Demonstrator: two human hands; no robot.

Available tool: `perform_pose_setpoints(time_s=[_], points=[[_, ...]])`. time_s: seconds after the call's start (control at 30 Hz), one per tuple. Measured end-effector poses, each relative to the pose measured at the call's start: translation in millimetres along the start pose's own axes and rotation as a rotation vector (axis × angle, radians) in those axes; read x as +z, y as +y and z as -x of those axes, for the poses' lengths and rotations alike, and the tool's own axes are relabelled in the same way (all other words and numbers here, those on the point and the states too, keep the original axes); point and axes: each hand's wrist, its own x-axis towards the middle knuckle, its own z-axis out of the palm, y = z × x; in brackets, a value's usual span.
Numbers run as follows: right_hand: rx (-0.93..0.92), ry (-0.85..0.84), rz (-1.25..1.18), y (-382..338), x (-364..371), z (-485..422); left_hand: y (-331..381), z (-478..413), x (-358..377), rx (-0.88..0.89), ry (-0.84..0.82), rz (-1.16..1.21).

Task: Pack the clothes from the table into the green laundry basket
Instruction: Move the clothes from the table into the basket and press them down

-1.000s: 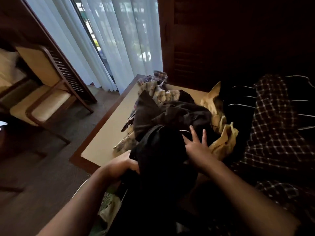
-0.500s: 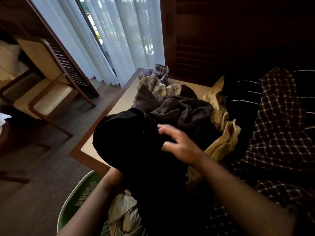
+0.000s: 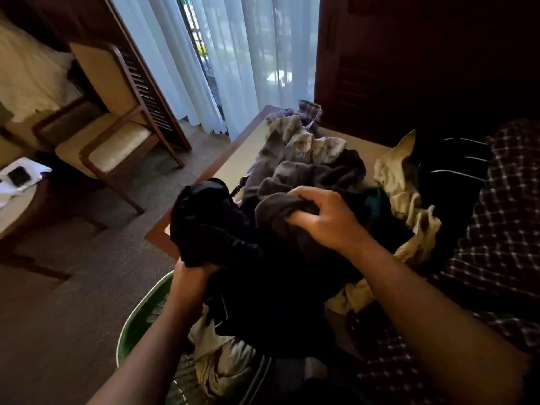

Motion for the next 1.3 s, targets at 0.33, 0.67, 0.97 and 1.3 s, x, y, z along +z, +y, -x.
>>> perform_pose_setpoints(time_s=[0.33,0.67,0.97,1.3], points=[[0.372,-0.387,0.623,36,79,36,-27,24,-58,-0.011,-0.006,-0.068],[-0.188,0.242,0.324,-19,160,98,-85,56,-140,-0.018,0.082,-0.184],[-0.132,-0.123,0.097,-28,241,188,-135,81,-200,-0.060,0.285,-0.121],[0.210,-0.106,0.070,-32,240,213,-190,29,-217,-0.289,0.179,0.033]])
